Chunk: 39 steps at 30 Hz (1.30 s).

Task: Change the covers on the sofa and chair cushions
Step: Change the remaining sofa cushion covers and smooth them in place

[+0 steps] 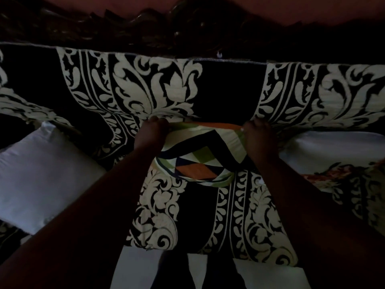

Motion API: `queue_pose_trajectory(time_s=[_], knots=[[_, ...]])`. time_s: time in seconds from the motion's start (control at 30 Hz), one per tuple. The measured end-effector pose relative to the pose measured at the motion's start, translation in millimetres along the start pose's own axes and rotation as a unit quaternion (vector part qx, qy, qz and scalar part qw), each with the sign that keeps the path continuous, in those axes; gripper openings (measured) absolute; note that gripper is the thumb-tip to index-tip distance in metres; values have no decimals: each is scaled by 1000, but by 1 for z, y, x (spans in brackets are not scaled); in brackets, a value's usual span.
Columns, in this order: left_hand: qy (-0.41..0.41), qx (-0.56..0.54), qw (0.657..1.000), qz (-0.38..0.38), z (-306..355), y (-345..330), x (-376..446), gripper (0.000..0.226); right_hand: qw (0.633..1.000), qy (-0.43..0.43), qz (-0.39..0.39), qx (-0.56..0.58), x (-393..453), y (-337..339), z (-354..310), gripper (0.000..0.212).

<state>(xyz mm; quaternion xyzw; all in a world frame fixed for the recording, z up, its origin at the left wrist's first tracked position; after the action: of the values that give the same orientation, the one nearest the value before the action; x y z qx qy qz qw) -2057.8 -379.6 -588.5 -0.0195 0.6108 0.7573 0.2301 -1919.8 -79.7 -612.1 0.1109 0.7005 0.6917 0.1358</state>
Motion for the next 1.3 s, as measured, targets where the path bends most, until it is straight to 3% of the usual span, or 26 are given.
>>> queue_pose_trajectory(time_s=[0.13, 0.27, 0.5, 0.63, 0.73, 0.83, 0.93, 1.03, 1.2, 1.3], knots=[[-19, 7, 997, 75, 6, 5, 20, 33, 996, -25, 83, 31, 20, -2, -5, 11], [-14, 26, 998, 54, 5, 2, 31, 35, 989, -13, 147, 25, 30, 1, -9, 15], [-1, 50, 998, 31, -6, -5, 24, 40, 990, -60, 90, 90, -9, -17, -15, 46], [3, 9, 998, 60, -17, 8, 11, 56, 972, -118, 101, 176, -27, -24, -13, 38], [-3, 8, 996, 84, -31, 22, 5, 35, 961, -111, 113, 226, -23, -13, -4, 28], [18, -84, 991, 108, -41, 38, 2, 20, 946, -110, 128, 276, -7, 17, 6, 19], [46, -148, 985, 80, -40, 47, 1, 20, 957, -78, 102, 261, 12, 35, 17, 18], [55, -129, 990, 33, -34, 50, 2, 20, 969, -43, 47, 241, 21, 40, 26, 21], [83, -157, 983, 43, -33, 54, 4, 31, 969, -29, -24, 243, 31, 43, 29, 14], [73, -149, 985, 53, -39, 59, 16, 27, 963, -53, 11, 265, 33, 47, 36, 18]])
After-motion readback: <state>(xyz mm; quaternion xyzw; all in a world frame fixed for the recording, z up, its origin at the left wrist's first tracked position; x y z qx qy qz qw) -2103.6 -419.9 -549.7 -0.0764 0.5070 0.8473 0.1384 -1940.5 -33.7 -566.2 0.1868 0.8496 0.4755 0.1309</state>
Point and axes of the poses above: each hand's wrist, its own x-axis towards the middle knuckle, its own y-axis out of the back of the hand, z = x × y, the point moved 1 cm from there along x, towards the middle knuckle, and after that the axes turned 3 degrees about -x, right-handed, at the moved point
